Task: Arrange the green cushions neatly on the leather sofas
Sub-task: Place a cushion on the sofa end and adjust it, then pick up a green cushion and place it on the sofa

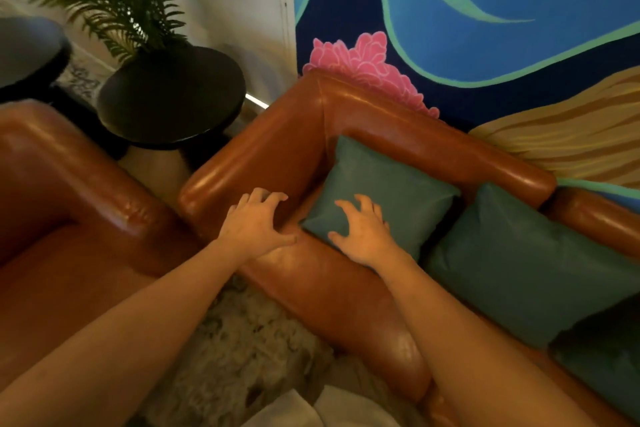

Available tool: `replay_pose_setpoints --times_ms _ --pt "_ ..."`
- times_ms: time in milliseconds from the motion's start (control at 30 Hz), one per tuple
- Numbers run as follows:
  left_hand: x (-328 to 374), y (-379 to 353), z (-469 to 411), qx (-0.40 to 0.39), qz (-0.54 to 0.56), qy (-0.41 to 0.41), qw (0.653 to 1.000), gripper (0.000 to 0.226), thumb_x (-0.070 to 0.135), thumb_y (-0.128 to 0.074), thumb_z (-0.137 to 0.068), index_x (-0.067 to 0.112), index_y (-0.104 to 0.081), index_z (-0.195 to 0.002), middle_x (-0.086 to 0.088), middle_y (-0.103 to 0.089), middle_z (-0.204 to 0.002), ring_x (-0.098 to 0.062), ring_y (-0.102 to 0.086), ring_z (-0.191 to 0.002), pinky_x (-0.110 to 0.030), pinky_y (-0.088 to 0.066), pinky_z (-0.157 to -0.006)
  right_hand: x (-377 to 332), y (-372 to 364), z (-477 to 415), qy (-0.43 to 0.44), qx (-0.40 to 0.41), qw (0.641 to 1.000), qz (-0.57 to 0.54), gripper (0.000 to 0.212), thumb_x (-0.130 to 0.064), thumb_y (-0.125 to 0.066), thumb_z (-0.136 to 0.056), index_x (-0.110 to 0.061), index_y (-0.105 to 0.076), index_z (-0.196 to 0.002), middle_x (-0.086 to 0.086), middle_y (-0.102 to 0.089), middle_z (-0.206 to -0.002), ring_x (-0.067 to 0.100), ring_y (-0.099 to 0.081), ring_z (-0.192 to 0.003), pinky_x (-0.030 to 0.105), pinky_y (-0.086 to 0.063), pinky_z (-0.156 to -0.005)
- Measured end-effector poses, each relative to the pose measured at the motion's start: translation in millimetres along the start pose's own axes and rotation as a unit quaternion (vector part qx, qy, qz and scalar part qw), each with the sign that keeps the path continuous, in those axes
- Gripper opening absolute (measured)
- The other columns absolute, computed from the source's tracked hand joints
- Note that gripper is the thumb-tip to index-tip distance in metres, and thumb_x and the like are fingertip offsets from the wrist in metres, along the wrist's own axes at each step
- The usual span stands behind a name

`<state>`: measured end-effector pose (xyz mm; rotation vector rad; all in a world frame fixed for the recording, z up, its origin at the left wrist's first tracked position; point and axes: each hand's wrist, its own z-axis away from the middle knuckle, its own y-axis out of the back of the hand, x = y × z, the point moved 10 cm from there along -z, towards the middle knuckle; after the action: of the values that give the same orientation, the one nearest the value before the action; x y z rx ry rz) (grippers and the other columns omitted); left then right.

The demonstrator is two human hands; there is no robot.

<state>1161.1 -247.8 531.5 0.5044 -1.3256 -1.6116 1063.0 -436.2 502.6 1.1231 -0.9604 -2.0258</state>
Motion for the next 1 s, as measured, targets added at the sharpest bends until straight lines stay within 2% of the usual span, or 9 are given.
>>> replay_pose_setpoints --times_ms 233,500,733,900,1000 --pt "-69.3 -17.7 101.1 -0.001 0.021 0.051 0.998 0.097 0.079 -0.069 -0.078 0.041 -0.030 -0.157 -0.001 -0.034 -0.155 -0.030 -0.037 -0.141 -0.052 -0.040 -0.111 -57.0 -45.6 61.0 0.036 -0.010 0.999 0.016 0.078 -0.056 -0.070 -0.092 -0.037 -0.034 -0.159 0.008 -0.016 -0.169 0.034 -0.016 -0.156 0.064 -0.027 -0.122" --pt "-101.6 -49.1 204.3 0.023 0.055 0.174 0.983 0.098 0.081 -0.067 -0.078 0.041 -0.028 -0.159 -0.003 -0.033 -0.155 -0.033 -0.037 -0.142 -0.053 -0.040 -0.112 -91.5 -85.8 103.8 0.136 -0.047 0.988 0.061 0.083 -0.063 -0.068 -0.089 -0.037 -0.032 -0.159 0.006 -0.020 -0.165 0.035 -0.021 -0.153 0.060 -0.029 -0.121" --pt "-100.2 -99.4 319.4 0.048 0.112 0.293 0.948 0.100 0.078 -0.068 -0.080 0.037 -0.026 -0.161 -0.005 -0.034 -0.157 -0.032 -0.035 -0.144 -0.052 -0.040 -0.115 -106.8 -127.5 163.7 0.226 -0.136 0.960 0.090 0.084 -0.066 -0.064 -0.092 -0.040 -0.025 -0.161 0.004 -0.013 -0.168 0.037 -0.016 -0.154 0.060 -0.027 -0.121" --pt "-93.6 -138.4 409.2 0.048 0.144 0.369 0.917 0.101 0.079 -0.071 -0.077 0.041 -0.025 -0.159 -0.002 -0.032 -0.157 -0.030 -0.033 -0.145 -0.052 -0.038 -0.117 -114.4 -166.7 221.4 0.273 -0.201 0.934 0.111 0.084 -0.067 -0.063 -0.093 -0.040 -0.025 -0.162 0.004 -0.012 -0.170 0.038 -0.012 -0.157 0.061 -0.027 -0.122" --pt "-96.8 -147.9 460.6 0.061 0.145 0.410 0.898 0.101 0.078 -0.071 -0.077 0.039 -0.028 -0.159 -0.004 -0.034 -0.155 -0.032 -0.034 -0.145 -0.053 -0.038 -0.116 -127.4 -188.4 254.8 0.299 -0.224 0.920 0.118 0.085 -0.067 -0.064 -0.092 -0.038 -0.026 -0.162 0.005 -0.013 -0.168 0.037 -0.016 -0.156 0.060 -0.030 -0.121"
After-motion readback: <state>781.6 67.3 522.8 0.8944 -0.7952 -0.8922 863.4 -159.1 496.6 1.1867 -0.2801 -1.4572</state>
